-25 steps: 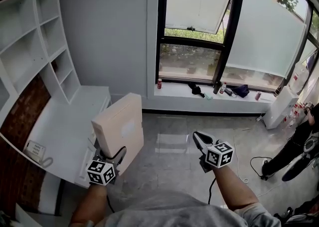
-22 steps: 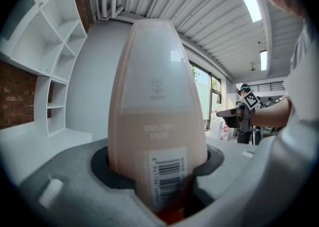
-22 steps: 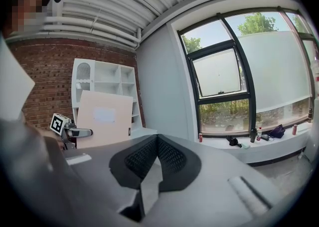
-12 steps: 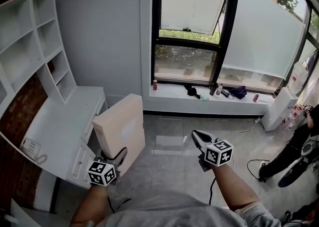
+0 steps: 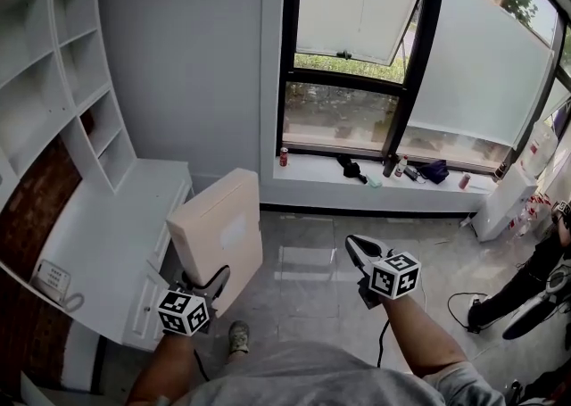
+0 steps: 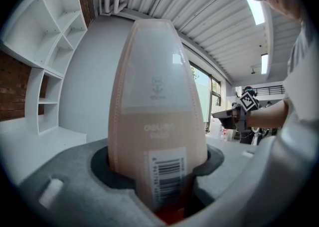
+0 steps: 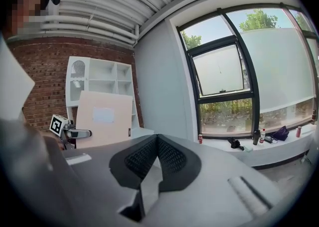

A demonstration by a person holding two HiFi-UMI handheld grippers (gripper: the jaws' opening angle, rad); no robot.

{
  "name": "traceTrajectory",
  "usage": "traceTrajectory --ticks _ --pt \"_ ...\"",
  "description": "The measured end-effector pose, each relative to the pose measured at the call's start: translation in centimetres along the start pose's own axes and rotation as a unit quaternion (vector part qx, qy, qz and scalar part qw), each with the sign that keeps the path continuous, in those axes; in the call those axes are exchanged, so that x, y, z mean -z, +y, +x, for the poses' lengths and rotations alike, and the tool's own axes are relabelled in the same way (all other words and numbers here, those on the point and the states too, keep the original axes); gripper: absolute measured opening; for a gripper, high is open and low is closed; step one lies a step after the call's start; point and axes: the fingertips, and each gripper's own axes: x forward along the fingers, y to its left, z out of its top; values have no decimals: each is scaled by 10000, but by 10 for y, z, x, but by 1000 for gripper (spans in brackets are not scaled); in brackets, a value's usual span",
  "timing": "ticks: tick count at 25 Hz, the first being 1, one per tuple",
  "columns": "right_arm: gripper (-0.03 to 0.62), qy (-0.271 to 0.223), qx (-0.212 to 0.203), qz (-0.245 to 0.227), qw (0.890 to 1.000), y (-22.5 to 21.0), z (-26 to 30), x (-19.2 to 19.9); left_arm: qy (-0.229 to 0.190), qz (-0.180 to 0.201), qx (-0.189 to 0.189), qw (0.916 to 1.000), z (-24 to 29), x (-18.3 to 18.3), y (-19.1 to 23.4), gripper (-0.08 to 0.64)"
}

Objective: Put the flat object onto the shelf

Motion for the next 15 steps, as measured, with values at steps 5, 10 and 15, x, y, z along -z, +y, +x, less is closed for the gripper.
traceTrajectory --ticks 5,10,15 --pt "9 -114 105 -31 9999 4 88 -28 -119 31 178 9998 42 -23 84 293" --pt "9 -294 268 -41 9992 9 180 -70 -19 175 462 9988 90 -54 169 295" --pt "9 -397 411 67 9983 -1 252 -95 10 327 640 9974 133 -79 233 293"
